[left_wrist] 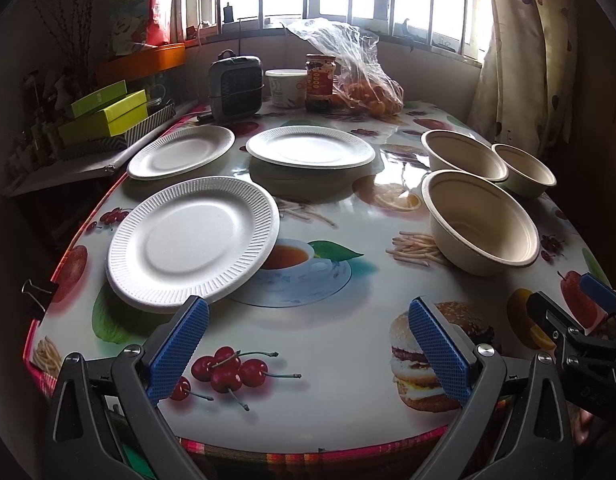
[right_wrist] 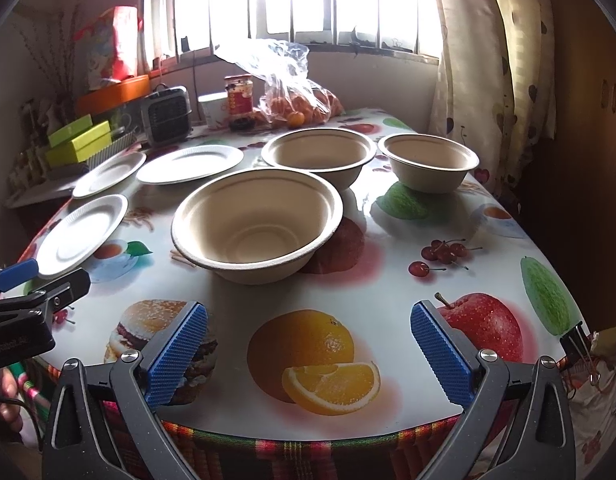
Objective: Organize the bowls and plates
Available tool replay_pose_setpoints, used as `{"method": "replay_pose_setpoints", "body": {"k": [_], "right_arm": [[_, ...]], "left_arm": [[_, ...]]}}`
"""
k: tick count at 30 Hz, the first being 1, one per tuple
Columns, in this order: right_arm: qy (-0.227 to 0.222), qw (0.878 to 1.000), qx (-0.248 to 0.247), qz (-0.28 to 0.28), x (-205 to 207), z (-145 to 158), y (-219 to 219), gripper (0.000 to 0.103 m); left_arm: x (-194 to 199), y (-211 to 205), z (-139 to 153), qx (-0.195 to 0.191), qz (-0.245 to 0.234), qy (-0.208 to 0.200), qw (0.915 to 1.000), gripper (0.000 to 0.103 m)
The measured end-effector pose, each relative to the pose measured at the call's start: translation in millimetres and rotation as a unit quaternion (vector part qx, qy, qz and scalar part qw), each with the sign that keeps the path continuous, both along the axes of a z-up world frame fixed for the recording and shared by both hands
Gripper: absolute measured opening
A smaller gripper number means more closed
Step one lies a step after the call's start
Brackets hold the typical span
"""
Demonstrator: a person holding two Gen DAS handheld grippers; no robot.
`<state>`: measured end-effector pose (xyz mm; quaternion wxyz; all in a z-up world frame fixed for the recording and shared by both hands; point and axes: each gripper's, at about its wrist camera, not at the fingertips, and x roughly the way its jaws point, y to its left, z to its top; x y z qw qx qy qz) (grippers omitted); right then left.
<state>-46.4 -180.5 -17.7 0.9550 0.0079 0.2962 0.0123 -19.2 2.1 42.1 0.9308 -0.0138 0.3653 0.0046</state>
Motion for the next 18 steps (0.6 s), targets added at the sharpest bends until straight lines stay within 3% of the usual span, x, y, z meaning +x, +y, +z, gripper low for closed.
{"method": "replay_pose_setpoints", "body": {"k": [18], "right_arm": [[-0.011, 1.000, -0.002, 0.004, 1.8, 7.6, 6.0, 0.103]], "left_arm": [[0.3, 5.4, 5.0, -0.005, 0.007, -0.005, 1.0000, 0.101]]}}
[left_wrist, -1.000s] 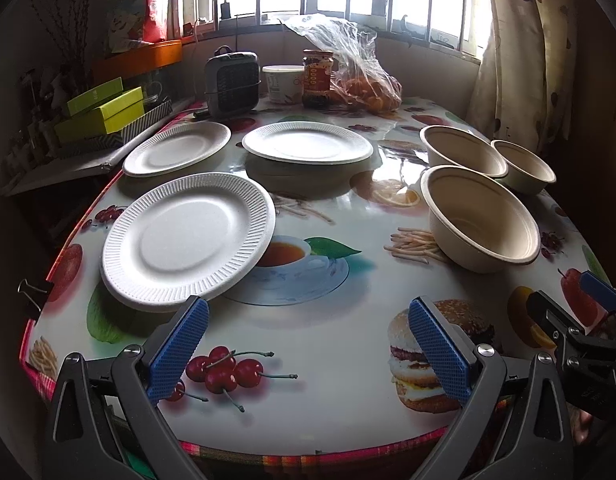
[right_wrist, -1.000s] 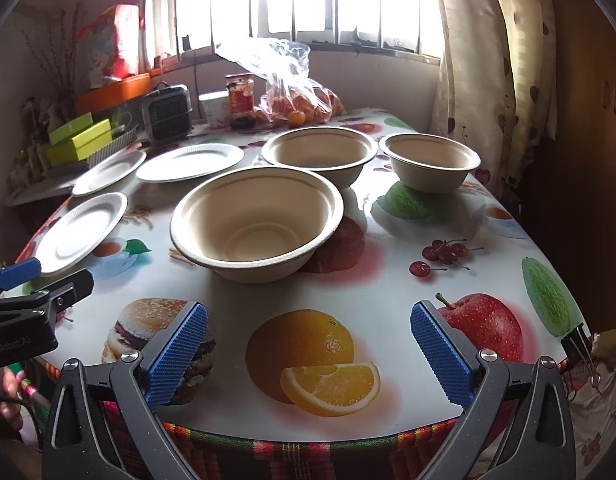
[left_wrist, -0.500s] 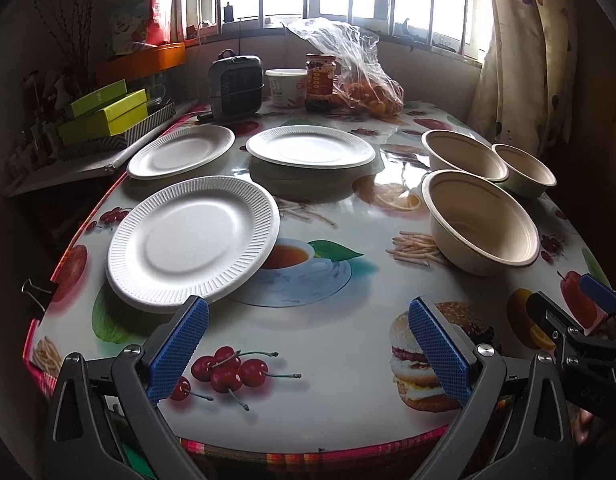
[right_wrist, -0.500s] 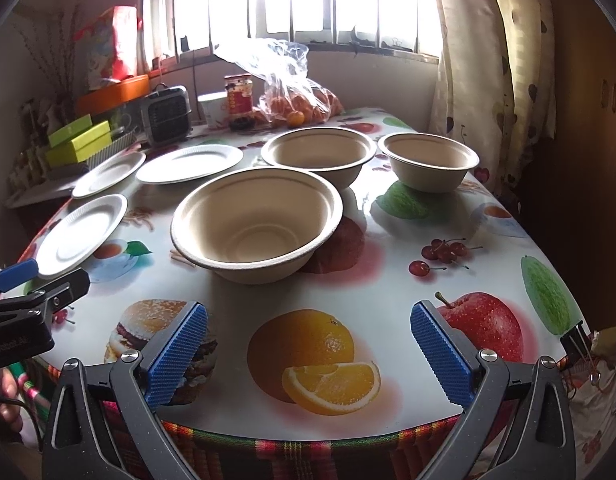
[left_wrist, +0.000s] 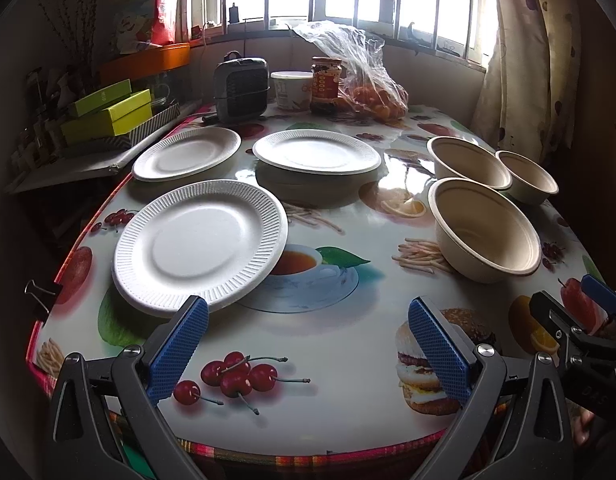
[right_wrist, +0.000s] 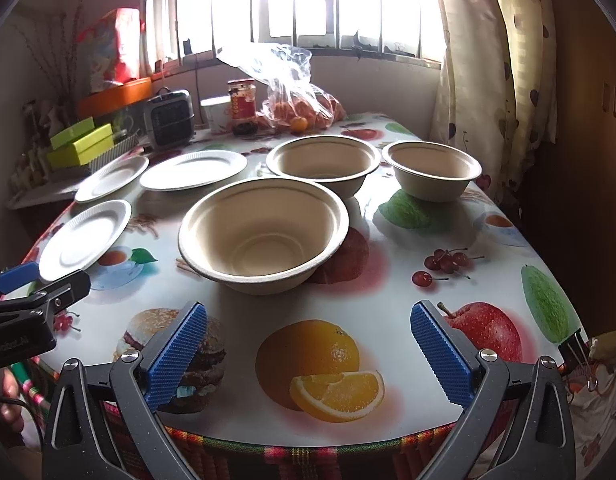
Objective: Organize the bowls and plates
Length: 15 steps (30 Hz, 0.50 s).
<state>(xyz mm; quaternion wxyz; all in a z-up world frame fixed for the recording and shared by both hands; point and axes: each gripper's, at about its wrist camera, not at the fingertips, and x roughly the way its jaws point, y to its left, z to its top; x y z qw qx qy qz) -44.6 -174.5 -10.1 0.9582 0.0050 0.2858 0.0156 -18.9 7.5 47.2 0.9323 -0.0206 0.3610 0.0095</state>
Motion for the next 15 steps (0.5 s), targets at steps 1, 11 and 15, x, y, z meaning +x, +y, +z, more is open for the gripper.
{"method": "replay_pose_setpoints", "body": {"k": [1, 11, 15], "right_arm": [[-0.002, 1.000, 0.000, 0.003, 1, 2, 1, 0.103], [-0.017, 0.999, 0.001, 0.030, 19, 29, 24, 0.103], [-0.024, 0.998, 0.000, 0.054, 33, 44, 41, 0.103]], "left_arm": [[0, 1, 1, 0.000, 0.000, -0.001, 1.0000, 0.101], [12, 23, 20, -0.013, 0.007, -0.008, 0.9999, 0.101], [24, 44, 32, -0.023, 0.015, -0.008, 0.9996, 0.101]]}}
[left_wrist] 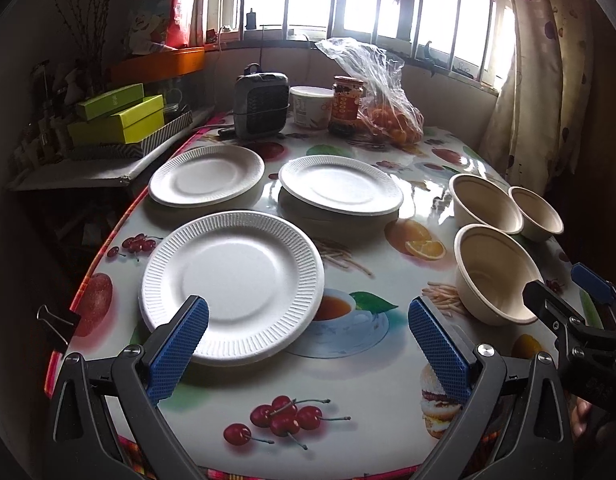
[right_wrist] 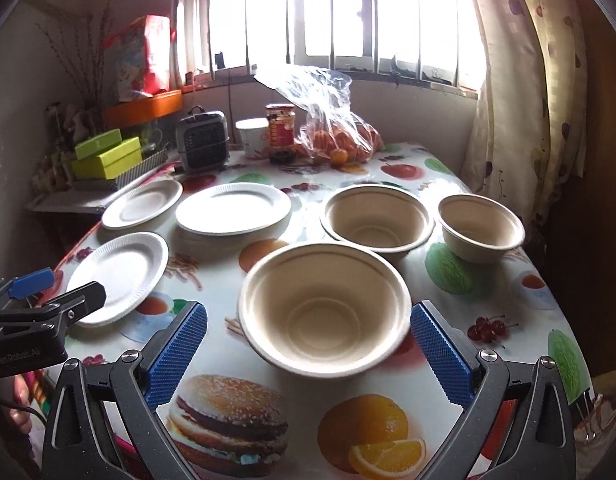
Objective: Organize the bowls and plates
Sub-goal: 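Move both open tools toward the white plates near the heater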
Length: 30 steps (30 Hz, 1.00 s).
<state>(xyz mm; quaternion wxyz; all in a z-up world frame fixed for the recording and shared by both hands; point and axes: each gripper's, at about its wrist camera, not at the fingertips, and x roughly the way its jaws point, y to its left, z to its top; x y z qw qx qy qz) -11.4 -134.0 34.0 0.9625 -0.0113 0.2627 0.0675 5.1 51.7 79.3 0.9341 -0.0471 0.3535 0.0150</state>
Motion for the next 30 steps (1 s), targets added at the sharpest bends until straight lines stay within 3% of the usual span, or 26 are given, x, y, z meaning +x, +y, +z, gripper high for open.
{"method": "replay_pose_setpoints", "body": {"k": [14, 30], "right_arm": [[-0.006, 0.996, -0.009, 0.092, 83, 44, 90, 0.103], [0.000, 0.990, -0.033, 0.136, 165, 67, 150, 0.103]], "left_arm": [[48, 105, 32, 0.006, 0.094, -0.014, 0.9955, 0.101], [102, 166, 41, 0.006, 0.126, -0.004, 0.9921, 0.101]]}}
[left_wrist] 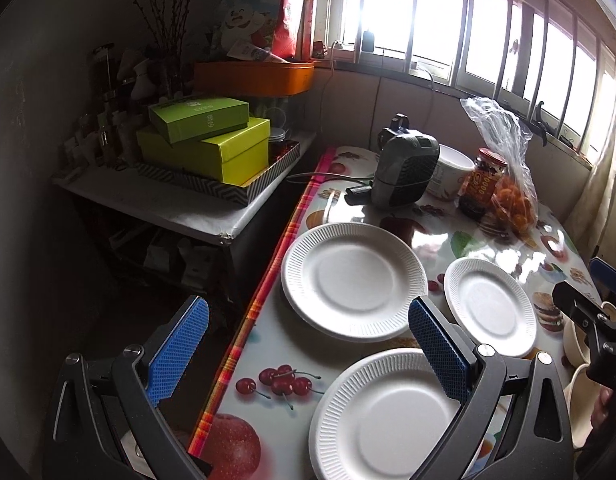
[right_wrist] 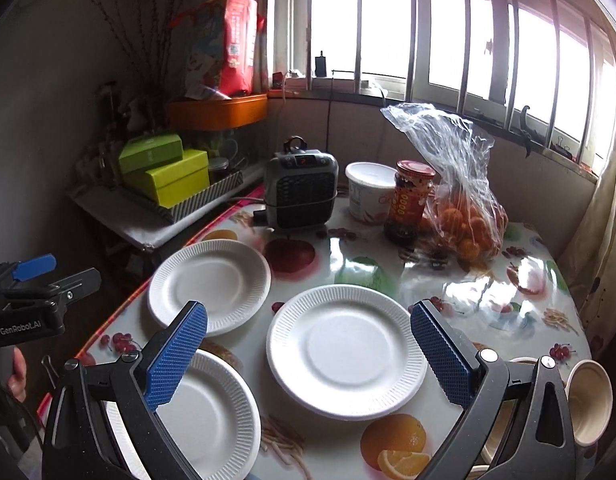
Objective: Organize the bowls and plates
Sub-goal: 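Move both open tools toward the white plates near the heater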
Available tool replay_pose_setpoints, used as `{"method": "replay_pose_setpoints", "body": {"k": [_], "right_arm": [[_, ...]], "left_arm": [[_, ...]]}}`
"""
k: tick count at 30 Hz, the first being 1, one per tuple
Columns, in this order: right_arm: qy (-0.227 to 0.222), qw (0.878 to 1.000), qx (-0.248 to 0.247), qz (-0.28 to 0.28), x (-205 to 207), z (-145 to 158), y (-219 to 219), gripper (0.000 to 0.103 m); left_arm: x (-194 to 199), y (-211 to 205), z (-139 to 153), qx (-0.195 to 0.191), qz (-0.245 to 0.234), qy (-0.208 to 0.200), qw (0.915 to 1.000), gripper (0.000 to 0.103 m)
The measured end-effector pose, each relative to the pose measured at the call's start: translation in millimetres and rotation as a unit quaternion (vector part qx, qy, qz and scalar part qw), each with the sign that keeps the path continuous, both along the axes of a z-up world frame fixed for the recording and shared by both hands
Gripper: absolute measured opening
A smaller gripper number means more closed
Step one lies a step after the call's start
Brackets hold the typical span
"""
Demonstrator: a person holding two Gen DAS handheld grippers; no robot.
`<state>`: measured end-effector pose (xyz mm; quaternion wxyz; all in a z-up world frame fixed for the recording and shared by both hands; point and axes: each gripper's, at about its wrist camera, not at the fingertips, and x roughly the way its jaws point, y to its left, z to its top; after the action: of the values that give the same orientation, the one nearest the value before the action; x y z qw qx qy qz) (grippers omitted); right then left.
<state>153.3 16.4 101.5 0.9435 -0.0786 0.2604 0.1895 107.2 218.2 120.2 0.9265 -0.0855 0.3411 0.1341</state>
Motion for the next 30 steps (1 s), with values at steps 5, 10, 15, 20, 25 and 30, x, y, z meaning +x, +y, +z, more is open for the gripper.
{"method": "replay_pose_setpoints", "body": {"k": [5, 10, 15, 20, 25, 30], "right_arm": [[0.005, 1.000, -0.005, 0.015, 24, -2, 16, 0.103], [0.017, 0.999, -0.005, 0.039, 50, -9, 32, 0.103], [0.045, 0.997, -0.009, 0.067, 80, -22, 49, 0.103], [0.072, 0.993, -0.011, 0.087, 108, -36, 61, 0.098], [0.112, 0.989, -0.011, 0.100, 132, -53, 72, 0.097], [0.141, 0.983, -0.030, 0.116, 147, -70, 83, 0.073]], "left_arm": [[15, 14, -3, 0.001, 0.010, 0.005, 0.9999, 0.101], [33, 27, -12, -0.004, 0.019, 0.017, 0.9997, 0.101], [49, 43, -23, -0.034, 0.022, 0.024, 0.9989, 0.100], [67, 53, -38, -0.061, 0.009, 0.036, 0.9974, 0.096], [80, 61, -57, -0.093, 0.007, 0.055, 0.9941, 0.089], [90, 63, -70, -0.102, 0.000, 0.070, 0.9923, 0.079]]}}
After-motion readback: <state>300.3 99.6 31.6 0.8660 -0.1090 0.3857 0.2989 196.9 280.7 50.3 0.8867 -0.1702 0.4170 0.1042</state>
